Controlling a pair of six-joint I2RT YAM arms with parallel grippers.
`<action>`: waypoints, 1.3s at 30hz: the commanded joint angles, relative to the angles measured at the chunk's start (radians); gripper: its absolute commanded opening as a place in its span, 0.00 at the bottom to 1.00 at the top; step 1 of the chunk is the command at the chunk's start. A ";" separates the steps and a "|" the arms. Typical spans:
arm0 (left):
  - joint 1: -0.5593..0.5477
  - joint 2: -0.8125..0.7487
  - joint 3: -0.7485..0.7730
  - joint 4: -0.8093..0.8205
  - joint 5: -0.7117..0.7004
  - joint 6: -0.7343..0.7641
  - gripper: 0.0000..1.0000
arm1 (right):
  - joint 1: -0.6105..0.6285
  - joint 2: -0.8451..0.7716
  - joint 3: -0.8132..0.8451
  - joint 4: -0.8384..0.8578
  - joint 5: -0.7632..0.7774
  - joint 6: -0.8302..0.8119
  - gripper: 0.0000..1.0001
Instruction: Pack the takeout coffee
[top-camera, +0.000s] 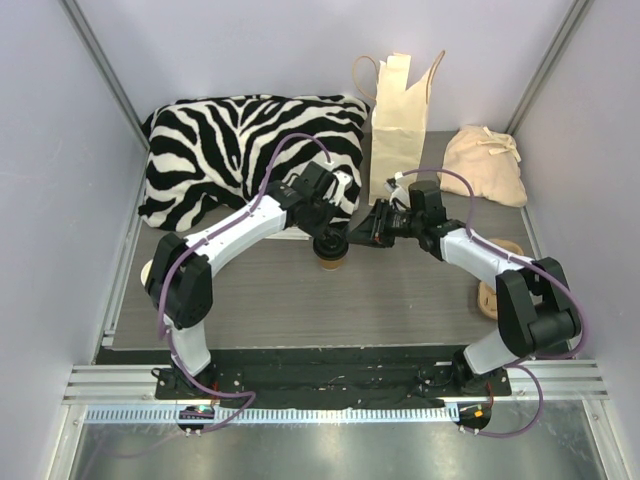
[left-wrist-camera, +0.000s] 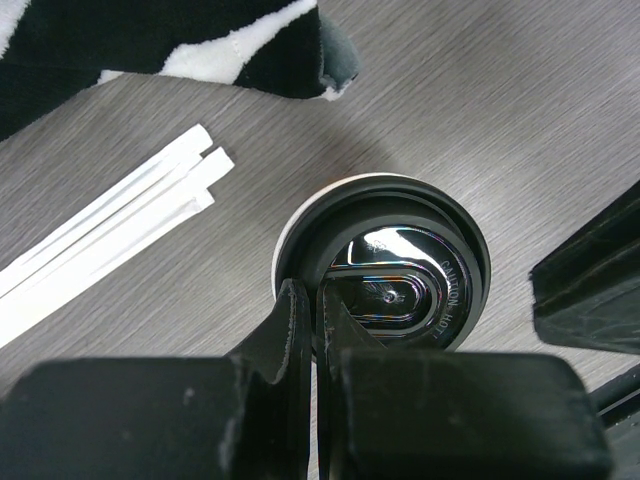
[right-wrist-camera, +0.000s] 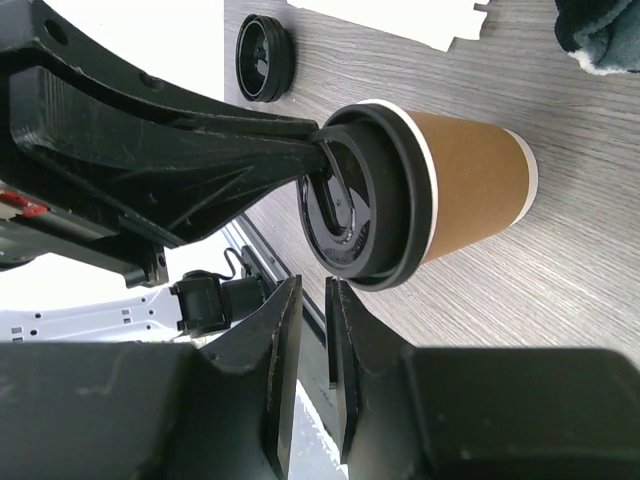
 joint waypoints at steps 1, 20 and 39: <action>0.000 0.011 0.001 0.029 0.026 -0.015 0.00 | 0.018 0.019 0.001 0.060 0.002 0.012 0.24; 0.001 -0.032 -0.015 -0.002 -0.031 -0.007 0.00 | 0.068 0.105 0.032 0.135 0.002 0.049 0.23; 0.001 -0.055 -0.041 -0.022 -0.049 0.028 0.00 | 0.092 0.085 0.067 0.142 -0.011 0.049 0.23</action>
